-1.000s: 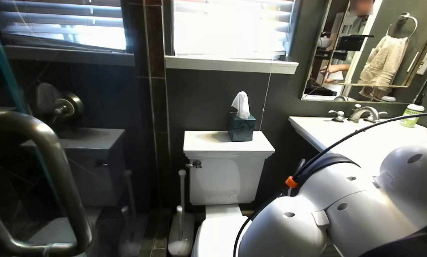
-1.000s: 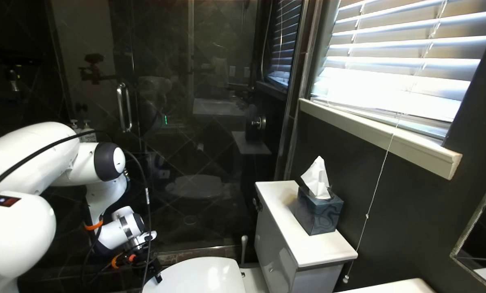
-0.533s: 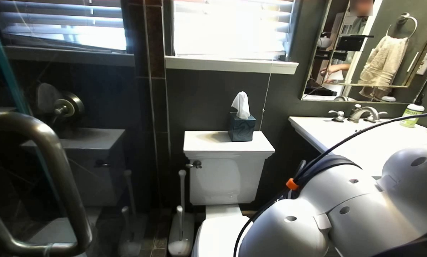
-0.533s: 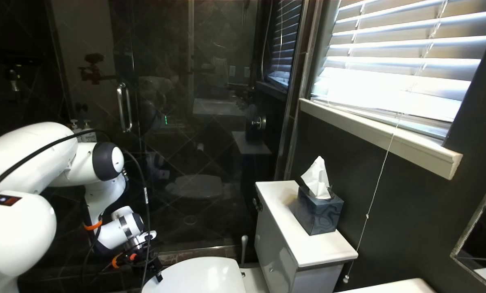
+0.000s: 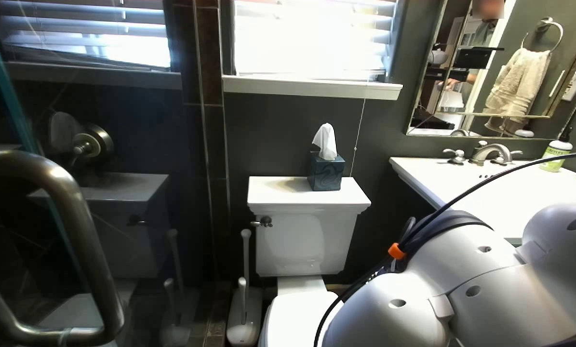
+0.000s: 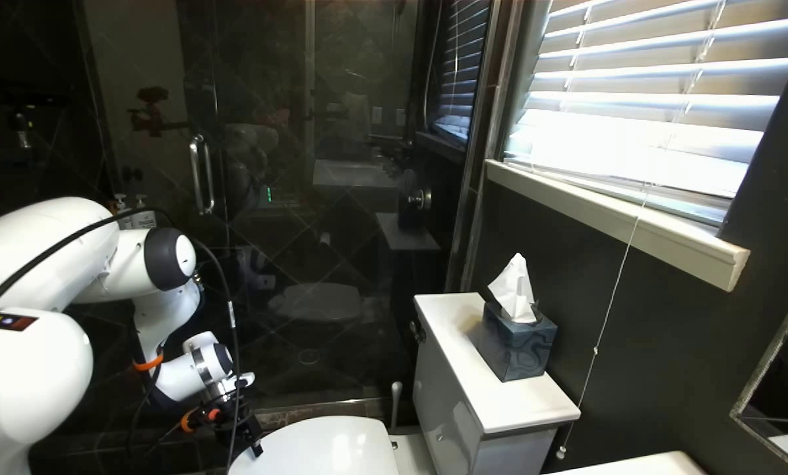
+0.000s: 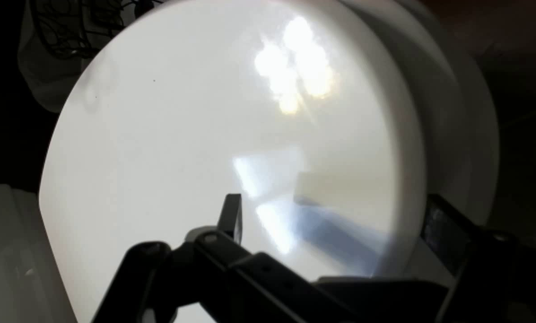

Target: Lift up the toilet lid

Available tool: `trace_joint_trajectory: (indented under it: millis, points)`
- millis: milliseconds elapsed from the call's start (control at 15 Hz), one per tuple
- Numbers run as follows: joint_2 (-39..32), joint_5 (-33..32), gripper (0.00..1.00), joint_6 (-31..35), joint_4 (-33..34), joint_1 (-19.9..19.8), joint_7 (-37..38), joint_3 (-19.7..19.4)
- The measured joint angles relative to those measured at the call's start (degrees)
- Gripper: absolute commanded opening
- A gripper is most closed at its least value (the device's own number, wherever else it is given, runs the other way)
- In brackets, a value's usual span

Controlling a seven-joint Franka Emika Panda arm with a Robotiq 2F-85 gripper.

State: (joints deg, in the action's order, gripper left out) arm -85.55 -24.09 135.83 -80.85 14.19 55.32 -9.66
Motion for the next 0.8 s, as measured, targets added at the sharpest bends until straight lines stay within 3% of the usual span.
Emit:
trace_joint_trajectory:
  millis: [800]
  points:
    - [5.9, 0.2, 1.00, -5.2, -4.4, 1.4, 0.1, -0.5]
